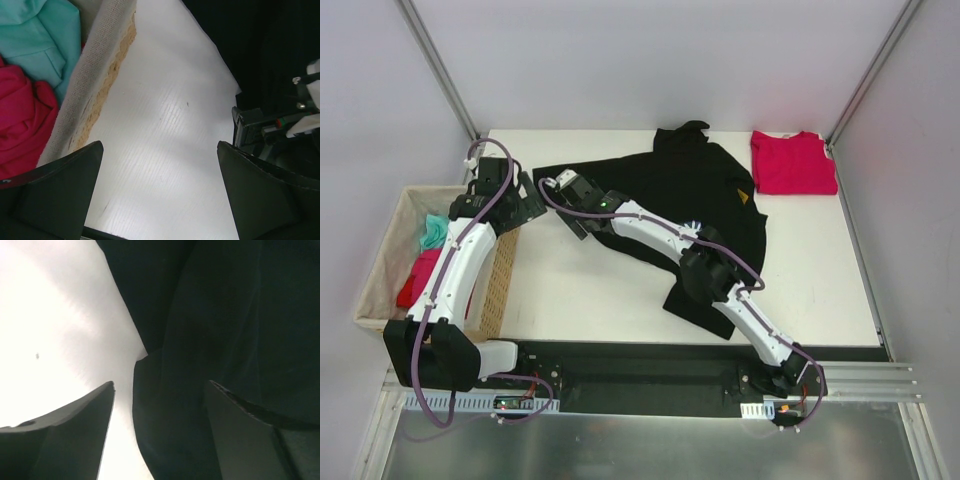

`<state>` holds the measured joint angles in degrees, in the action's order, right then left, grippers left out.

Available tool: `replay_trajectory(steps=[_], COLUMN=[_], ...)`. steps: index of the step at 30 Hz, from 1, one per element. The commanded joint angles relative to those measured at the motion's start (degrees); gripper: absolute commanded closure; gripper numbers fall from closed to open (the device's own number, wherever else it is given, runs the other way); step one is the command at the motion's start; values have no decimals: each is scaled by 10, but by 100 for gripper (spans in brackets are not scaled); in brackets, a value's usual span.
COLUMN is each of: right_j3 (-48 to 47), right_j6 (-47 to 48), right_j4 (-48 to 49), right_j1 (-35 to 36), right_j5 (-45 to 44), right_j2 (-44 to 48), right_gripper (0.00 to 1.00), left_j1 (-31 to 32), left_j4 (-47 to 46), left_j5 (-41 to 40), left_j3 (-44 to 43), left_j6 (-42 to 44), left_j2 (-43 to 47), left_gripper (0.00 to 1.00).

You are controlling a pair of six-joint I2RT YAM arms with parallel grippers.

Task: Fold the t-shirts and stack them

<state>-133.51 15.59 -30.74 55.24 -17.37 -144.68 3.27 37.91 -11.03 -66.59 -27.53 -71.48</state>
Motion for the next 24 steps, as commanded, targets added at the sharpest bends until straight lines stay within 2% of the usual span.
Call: replay_trajectory(steps=[1,5,8,10,11,13,14,15,16,24], right_j3=[-19,-18,-16,-13,-11,-7,-6,-3,-1,50], right_j6=[4,1,-3,-5,-5,-6,-7,-8,-12,-6], right_j4=[18,19,17,18,18,19,18,18,18,29], right_j1=[0,-7,-9,-10,-11,-12,-11,-12,-12,-16], right_j5=[-34,-38,-44,-50,-54,-57,-63,-65,-68,-72], right_j2=[-17,-17,-13,-8,-6,-1,1,3,6,102], right_gripper=[27,33,42,55,65,74,88,96,99,99], left_j1=[-5,-5,-5,-5,-5,-5,-5,-5,-5,-5], left_j4=[-7,-9,-12,-12,-13,-14,-13,-15,-15,-21], left_j5=[-13,-9,-5,-2,-1,0,0,-1,-1,5], left_j3=[6,9,8,9,9,10,11,12,12,19], left_j6=[5,5,7,5,6,6,5,6,6,5], left_j2=[23,25,22,21,20,20,20,21,21,14], left_gripper=[1,1,1,1,1,1,1,1,1,1])
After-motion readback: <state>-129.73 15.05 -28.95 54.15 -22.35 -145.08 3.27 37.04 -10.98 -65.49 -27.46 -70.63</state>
